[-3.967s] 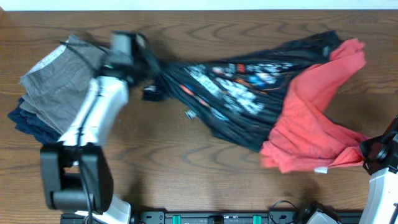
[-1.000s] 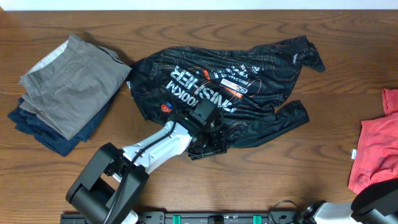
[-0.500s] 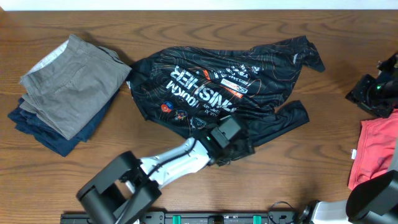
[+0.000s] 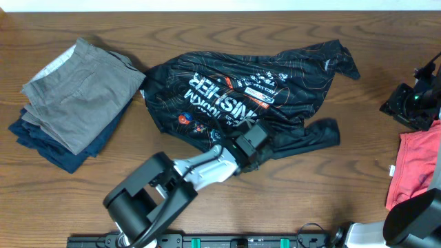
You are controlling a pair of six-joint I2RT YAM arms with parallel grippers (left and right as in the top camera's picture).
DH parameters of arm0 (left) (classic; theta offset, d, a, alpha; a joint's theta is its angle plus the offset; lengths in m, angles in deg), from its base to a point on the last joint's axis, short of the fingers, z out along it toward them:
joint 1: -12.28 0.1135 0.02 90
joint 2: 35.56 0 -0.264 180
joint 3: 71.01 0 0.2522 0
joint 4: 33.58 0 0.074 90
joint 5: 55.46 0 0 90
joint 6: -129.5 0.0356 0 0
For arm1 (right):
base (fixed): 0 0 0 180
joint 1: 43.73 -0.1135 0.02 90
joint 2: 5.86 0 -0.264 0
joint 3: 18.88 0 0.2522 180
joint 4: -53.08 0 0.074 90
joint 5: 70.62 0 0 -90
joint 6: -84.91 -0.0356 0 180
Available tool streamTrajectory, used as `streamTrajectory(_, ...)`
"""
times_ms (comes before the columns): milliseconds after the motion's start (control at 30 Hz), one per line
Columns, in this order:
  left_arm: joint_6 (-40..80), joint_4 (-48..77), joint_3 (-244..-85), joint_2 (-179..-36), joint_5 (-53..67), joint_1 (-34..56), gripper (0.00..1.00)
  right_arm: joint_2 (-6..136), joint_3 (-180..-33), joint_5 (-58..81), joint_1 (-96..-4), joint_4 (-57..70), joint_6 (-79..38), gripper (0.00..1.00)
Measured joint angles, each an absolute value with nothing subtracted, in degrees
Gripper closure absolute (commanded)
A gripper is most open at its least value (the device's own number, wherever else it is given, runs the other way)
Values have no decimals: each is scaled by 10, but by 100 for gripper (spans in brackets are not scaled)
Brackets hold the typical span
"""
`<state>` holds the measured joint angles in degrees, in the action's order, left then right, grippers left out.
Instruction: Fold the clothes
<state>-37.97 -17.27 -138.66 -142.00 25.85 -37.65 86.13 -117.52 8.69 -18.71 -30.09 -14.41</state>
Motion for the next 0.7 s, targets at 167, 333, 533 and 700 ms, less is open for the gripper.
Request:
streamTrajectory(167,-336,-12,-1390,-1380,256,-321,94,861,-1175,88,-187,-302,-138,57)
streamTrajectory(333,-232,222,-1368,-1309,277,-225,94,861,-1175,88,-187,-304,-136,59)
streamTrajectory(533,-145,336,-1366,-1211,334,-115,94,862,-1155,89,-194,-301,-135,60)
streamTrajectory(700,-102,366,-1366,-1193,351,-43,94,862,-1093,86,-218,-264,-136,65)
